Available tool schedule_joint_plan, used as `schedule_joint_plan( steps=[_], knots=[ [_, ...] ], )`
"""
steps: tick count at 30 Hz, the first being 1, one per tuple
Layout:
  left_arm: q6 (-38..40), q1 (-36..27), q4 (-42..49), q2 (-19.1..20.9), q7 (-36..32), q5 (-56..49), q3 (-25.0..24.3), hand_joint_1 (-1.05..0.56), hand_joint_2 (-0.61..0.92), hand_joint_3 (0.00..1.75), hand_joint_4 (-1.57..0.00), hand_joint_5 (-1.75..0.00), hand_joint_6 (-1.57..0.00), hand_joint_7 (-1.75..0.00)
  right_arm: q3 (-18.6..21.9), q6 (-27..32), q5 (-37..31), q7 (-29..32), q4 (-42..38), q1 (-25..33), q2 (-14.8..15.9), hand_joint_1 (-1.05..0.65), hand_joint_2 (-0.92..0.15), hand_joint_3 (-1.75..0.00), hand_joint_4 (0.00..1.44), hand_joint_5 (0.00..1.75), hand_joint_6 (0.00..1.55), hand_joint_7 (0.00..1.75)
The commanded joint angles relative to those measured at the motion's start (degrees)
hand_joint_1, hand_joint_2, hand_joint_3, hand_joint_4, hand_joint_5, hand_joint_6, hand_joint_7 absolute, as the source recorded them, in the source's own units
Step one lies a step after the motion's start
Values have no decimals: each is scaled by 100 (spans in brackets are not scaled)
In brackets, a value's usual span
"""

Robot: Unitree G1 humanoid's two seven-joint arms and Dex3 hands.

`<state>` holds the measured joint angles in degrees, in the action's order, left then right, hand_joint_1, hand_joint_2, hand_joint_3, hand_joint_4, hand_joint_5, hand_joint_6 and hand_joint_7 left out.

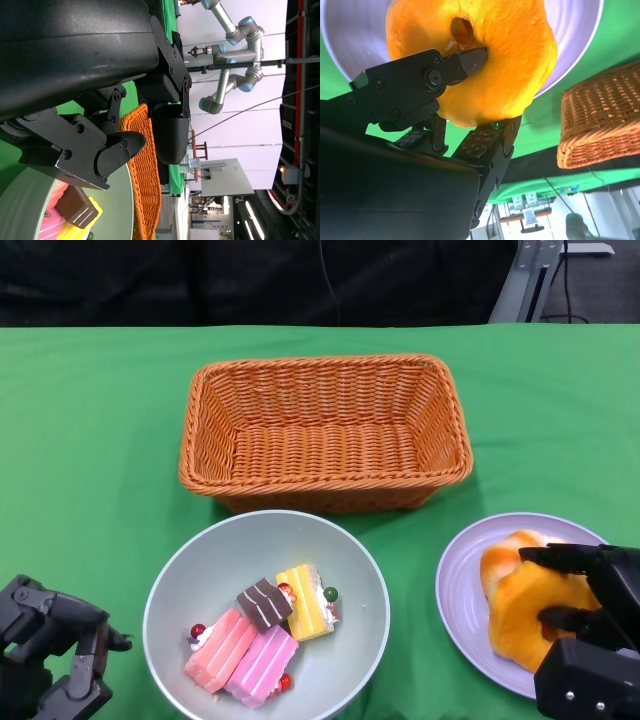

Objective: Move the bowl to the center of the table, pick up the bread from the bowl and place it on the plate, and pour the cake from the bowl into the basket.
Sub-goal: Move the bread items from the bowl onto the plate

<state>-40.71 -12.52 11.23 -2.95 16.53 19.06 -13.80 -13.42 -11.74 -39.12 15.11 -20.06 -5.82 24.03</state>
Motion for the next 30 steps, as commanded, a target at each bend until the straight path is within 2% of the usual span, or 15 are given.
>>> schedule_joint_plan(
  steps=[1,5,11,19,23,28,30],
  knots=[
    [-50,2,-31,52,-45,-15,-31,1,62,98,-80,-144,-79,-123,-121,443,-180,-462,12,278,259,-21,-92,0,81,13,76,0],
    [-22,-24,-80,36,-56,-9,-23,2,61,100,-80,-145,-78,-125,-137,642,-174,-593,269,388,280,-24,-92,0,68,1,62,0],
    [-26,-22,-66,32,-107,-66,-38,1,60,101,-78,-146,-78,-125,-178,839,-206,-682,488,469,307,-27,-91,-1,55,0,55,0],
    [-10,1,-31,38,-93,-31,-25,-1,61,97,-79,-144,-78,-122,-213,960,-217,-529,491,529,174,-32,-87,0,17,0,30,0],
    [-32,4,-44,20,-108,-55,-17,1,61,100,-79,-145,-78,-122,-267,1041,-322,-426,524,554,156,-34,-85,0,13,0,27,0],
    [19,-14,-44,78,-27,9,-6,1,62,99,-78,-145,-77,-123,-303,1014,-379,-146,462,609,108,-42,-85,0,0,0,19,0],
    [0,-17,-51,63,-57,-13,-6,1,63,96,-77,-145,-77,-124,-328,1038,-414,-61,442,611,99,-45,-84,0,0,0,11,0]
  ],
)
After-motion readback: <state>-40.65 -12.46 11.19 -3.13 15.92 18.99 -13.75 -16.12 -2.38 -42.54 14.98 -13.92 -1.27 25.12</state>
